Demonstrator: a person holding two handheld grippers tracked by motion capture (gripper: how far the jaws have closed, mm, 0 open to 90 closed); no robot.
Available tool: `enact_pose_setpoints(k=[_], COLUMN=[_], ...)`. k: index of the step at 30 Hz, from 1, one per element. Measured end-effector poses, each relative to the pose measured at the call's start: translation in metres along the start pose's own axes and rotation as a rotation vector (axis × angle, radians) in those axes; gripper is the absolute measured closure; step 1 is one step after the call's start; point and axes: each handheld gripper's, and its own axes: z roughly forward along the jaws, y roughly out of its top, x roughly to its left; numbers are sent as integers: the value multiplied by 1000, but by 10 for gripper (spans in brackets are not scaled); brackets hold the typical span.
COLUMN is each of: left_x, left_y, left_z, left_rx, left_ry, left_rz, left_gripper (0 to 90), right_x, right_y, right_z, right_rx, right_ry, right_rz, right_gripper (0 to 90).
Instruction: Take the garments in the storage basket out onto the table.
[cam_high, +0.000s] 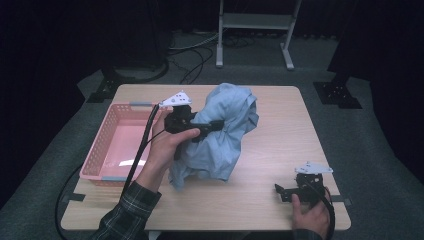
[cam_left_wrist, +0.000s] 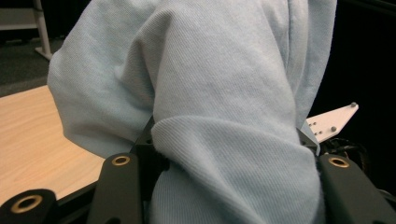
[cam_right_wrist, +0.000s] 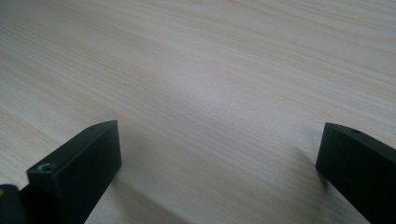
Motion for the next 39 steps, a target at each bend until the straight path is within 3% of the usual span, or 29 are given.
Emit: enact_pose_setpoints(k=[19, 39], left_x=[9, 10], left_y=[-25, -45], left_z=[26, 48], left_rx=[72, 134], left_ry=[21, 32], left_rz=[-43, -62], left_gripper=[469, 468], right_x=[0, 0], right_y=[0, 0], right_z=[0, 0], right_rx=[-1, -1], right_ry=[0, 0], right_rz=[-1, -1], right_gripper=[0, 0])
